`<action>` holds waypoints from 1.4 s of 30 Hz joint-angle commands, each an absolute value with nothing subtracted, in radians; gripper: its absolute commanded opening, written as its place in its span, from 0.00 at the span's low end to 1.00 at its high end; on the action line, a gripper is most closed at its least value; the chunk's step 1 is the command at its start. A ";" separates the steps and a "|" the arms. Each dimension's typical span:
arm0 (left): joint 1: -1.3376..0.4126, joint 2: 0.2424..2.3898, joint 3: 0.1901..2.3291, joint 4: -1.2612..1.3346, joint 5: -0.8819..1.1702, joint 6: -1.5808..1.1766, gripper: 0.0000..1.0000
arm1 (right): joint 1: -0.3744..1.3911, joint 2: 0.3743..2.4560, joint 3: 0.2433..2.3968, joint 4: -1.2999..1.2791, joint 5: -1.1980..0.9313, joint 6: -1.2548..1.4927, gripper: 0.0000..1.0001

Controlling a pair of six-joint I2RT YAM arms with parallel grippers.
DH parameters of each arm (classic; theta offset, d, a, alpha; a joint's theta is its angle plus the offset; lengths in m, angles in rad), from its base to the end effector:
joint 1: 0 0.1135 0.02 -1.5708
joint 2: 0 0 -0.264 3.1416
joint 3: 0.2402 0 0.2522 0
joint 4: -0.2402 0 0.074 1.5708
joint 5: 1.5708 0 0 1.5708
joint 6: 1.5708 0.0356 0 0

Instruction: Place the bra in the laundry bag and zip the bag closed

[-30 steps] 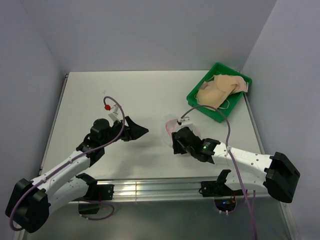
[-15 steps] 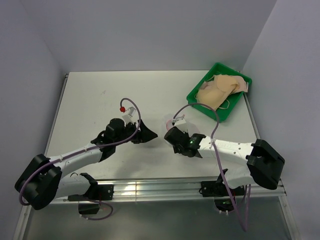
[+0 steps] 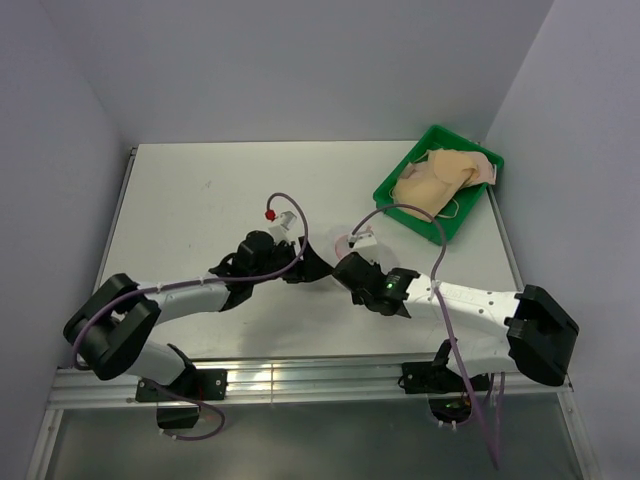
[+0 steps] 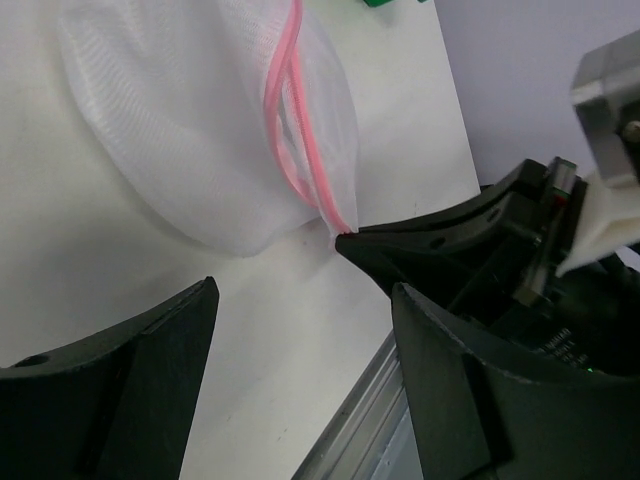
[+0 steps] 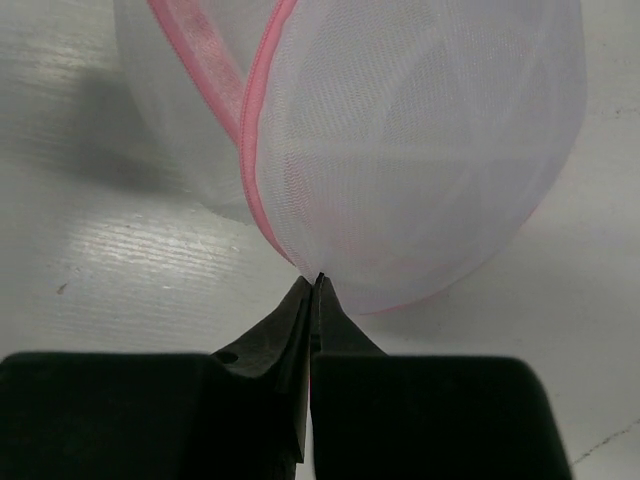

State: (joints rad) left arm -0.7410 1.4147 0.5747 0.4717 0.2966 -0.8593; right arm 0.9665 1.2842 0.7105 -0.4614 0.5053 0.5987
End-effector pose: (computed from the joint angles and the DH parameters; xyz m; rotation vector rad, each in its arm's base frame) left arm 0.2054 -0.2020 0.1930 0.0934 2.1718 -1.2893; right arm 0.1490 0.1855 0.1938 -0.2736 2.4072 0.0253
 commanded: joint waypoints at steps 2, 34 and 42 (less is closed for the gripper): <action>-0.762 1.477 0.660 0.560 0.285 -0.853 0.75 | 0.976 1.206 0.684 -0.425 0.503 0.609 0.00; -0.678 1.172 0.675 0.120 -0.094 -0.719 0.00 | 0.977 0.931 0.909 -0.246 0.091 0.477 0.00; -0.462 0.951 0.695 -0.248 -0.151 -0.641 0.00 | 0.977 1.106 1.025 0.032 -0.231 0.682 0.00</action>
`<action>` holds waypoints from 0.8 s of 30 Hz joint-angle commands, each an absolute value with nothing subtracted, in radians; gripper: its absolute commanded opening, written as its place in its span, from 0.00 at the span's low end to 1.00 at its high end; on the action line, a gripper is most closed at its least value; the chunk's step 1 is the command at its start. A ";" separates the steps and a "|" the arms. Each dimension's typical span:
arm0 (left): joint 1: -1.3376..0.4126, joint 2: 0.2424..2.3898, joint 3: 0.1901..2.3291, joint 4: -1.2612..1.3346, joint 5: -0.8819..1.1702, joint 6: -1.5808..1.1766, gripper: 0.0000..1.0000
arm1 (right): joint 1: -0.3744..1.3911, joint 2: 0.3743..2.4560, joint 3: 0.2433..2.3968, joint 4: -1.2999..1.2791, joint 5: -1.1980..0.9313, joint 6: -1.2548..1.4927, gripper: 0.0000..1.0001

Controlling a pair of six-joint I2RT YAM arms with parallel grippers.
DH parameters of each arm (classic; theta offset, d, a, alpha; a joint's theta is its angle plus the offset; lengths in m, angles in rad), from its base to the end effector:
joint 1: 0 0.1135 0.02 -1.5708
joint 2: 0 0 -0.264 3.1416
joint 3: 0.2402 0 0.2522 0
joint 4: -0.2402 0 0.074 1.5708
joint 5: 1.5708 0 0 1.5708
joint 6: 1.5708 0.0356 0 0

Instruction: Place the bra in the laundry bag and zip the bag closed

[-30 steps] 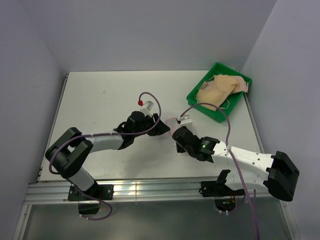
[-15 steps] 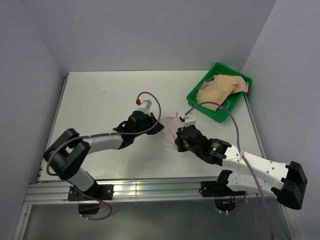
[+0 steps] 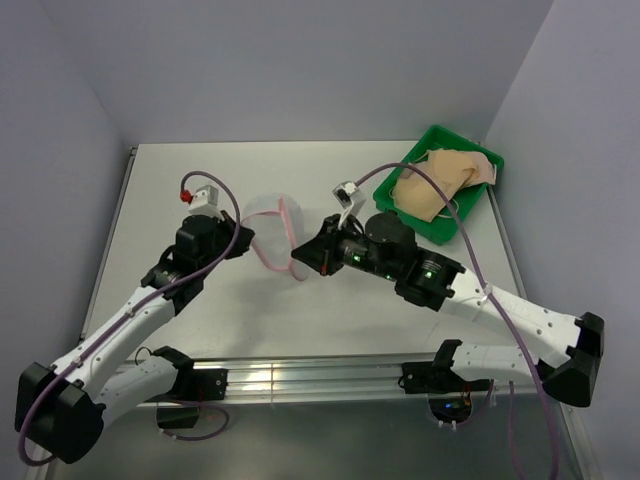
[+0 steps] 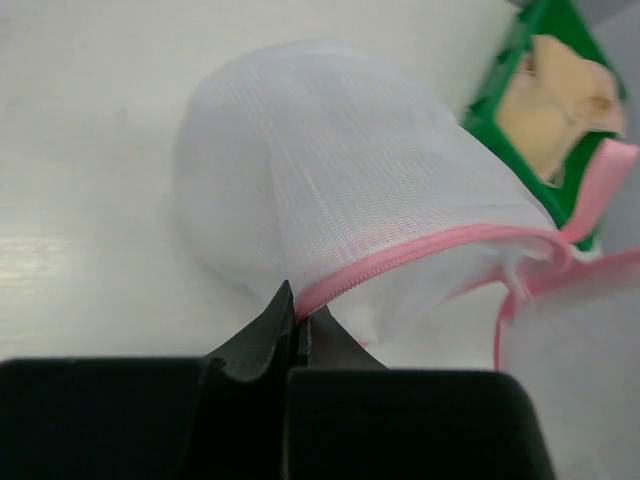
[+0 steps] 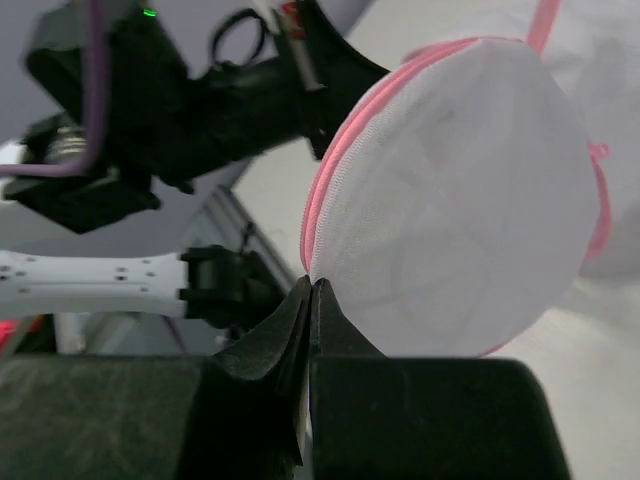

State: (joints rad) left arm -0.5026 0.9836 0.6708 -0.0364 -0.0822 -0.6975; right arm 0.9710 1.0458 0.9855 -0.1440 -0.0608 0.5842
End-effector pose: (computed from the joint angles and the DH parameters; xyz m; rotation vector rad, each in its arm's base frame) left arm 0.2013 -0.1073 0.2775 -0.2502 1.9715 -0.7179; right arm 0.1354 0.2019 0.3649 -0.4181 1.8861 1.1449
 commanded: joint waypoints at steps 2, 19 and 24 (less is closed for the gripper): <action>-0.451 0.930 0.703 -0.293 -0.193 -0.649 0.02 | 0.977 1.130 1.025 0.093 -0.280 0.747 0.00; -0.350 0.793 0.700 -0.301 -0.213 -0.658 0.58 | 0.726 1.380 0.855 0.463 -0.526 0.971 0.00; -0.350 0.749 0.591 -0.220 -0.093 -0.730 0.68 | 0.692 1.393 0.859 0.310 -0.514 0.787 0.00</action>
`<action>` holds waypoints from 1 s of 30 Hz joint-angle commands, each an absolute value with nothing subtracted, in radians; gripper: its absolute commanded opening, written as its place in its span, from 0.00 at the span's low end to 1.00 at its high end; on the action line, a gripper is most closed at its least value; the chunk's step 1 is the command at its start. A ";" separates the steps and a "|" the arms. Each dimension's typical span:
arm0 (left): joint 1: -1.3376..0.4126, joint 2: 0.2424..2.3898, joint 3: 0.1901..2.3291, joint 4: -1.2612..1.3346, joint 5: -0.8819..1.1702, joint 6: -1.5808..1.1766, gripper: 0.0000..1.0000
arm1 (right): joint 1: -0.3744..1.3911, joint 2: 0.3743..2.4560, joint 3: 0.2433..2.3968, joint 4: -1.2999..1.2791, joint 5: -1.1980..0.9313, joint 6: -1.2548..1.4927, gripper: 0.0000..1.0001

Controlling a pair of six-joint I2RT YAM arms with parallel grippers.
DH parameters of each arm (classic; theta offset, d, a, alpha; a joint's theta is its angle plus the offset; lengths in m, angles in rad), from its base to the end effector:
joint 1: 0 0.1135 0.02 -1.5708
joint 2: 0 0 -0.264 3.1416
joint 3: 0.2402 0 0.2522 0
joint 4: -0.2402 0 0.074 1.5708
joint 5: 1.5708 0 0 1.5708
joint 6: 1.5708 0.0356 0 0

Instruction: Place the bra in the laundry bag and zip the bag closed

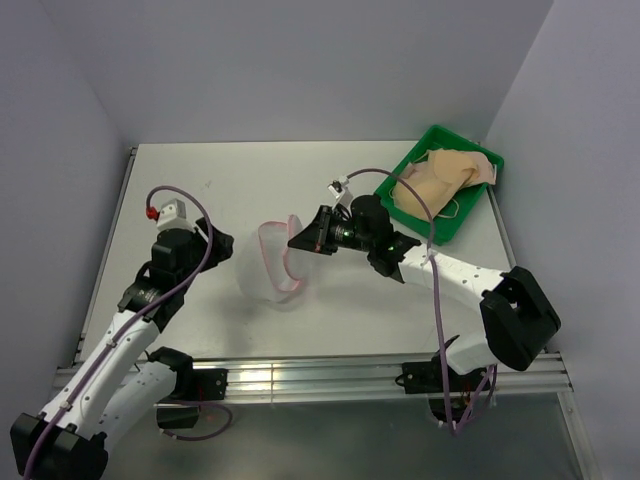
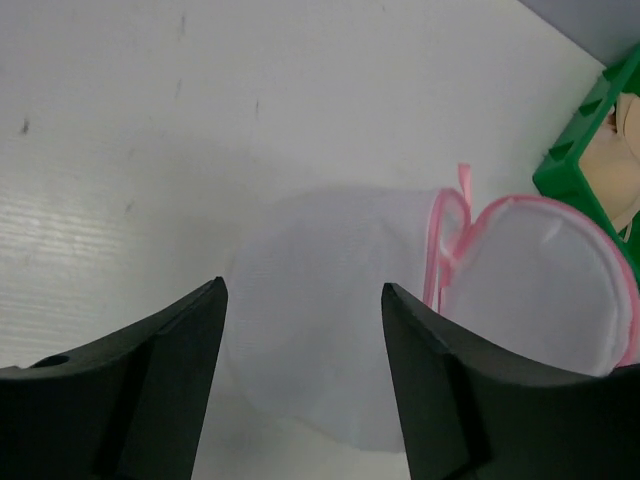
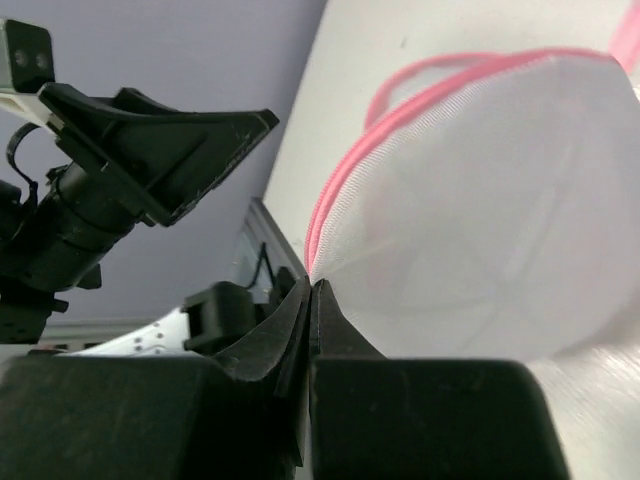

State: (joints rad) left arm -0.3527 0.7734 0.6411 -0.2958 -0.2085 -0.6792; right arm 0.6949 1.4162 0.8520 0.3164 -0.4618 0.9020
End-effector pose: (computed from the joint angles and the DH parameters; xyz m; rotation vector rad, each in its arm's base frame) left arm 0.1723 -0.0556 0.2799 -0.4609 1.9648 -0.4554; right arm 0.2365 0.2178 0.2681 -0.1614 2.0791 1.4804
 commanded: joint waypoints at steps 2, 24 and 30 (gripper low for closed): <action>-0.350 0.778 0.558 -0.178 -0.034 -0.758 0.74 | 0.667 1.387 0.845 0.292 -0.496 0.762 0.00; -0.601 1.235 0.798 -0.110 -0.138 -0.652 0.62 | 0.583 1.390 0.788 0.275 -0.561 0.704 0.01; -0.592 1.269 0.781 -0.132 -0.270 -0.660 0.00 | 0.580 1.352 0.776 0.212 -0.502 0.646 0.01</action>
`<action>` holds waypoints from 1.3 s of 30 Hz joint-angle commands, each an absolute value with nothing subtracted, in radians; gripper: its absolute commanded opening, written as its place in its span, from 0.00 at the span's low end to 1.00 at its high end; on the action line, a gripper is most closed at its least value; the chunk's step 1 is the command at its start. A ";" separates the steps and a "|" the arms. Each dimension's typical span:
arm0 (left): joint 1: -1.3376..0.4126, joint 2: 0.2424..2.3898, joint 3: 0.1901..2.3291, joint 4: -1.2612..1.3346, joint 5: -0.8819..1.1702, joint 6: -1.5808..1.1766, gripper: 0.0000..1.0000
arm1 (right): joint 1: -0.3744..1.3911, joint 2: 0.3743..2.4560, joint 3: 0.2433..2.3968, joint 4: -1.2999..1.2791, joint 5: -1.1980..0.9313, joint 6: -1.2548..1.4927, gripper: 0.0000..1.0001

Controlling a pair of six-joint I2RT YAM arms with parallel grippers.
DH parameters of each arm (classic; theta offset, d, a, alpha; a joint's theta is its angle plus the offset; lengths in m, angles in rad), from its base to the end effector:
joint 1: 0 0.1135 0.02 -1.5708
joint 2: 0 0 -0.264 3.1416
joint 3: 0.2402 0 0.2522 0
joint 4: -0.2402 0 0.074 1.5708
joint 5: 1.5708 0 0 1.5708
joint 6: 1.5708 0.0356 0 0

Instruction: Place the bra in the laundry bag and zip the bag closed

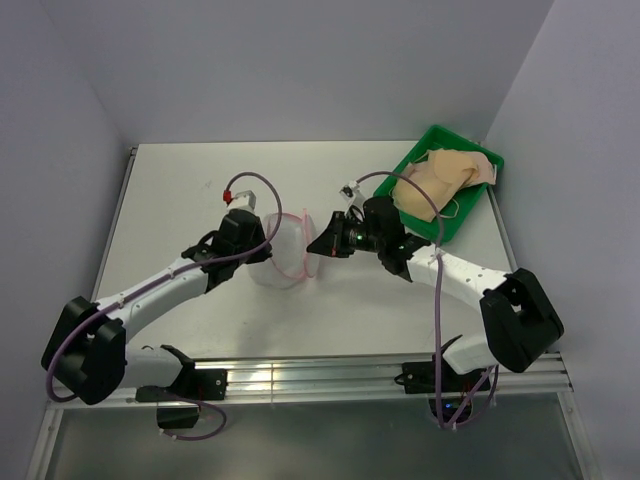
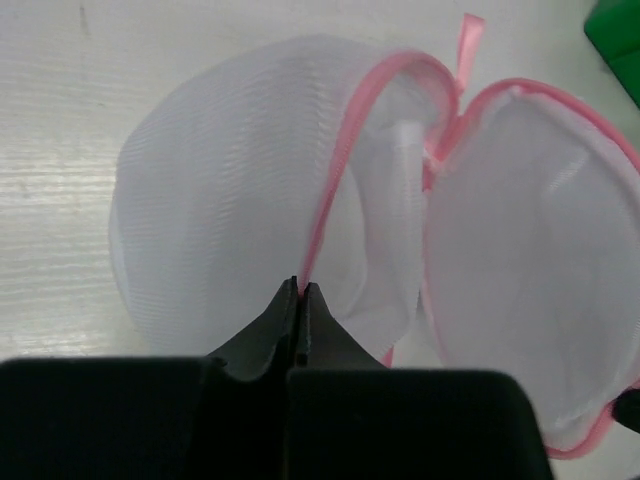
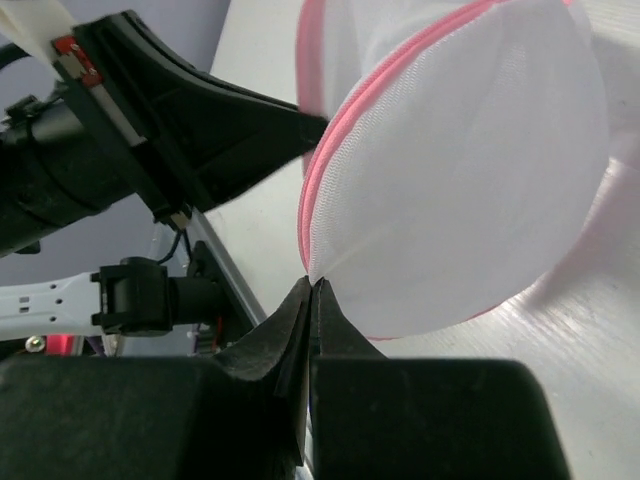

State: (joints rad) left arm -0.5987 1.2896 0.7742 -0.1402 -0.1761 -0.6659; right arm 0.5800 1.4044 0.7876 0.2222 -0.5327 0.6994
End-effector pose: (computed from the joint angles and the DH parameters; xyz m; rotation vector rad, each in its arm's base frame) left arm 0.2314 -0.1503 0.2321 -0.1740 2.2544 -0.4966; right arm 0.2472 0.1836 0.2409 -0.2600 2.1514 1.3153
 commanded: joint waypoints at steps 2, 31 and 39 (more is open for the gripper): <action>-0.571 1.238 0.750 -0.117 -0.256 -0.675 0.00 | 0.577 1.335 0.776 0.160 -0.454 0.623 0.01; -0.362 0.997 0.641 -0.087 0.058 -0.716 0.00 | 0.482 1.384 0.971 -0.114 -0.429 0.543 0.00; -0.336 0.916 0.630 -0.071 0.178 -0.745 0.00 | 0.511 1.007 0.930 -0.167 -0.690 0.647 0.00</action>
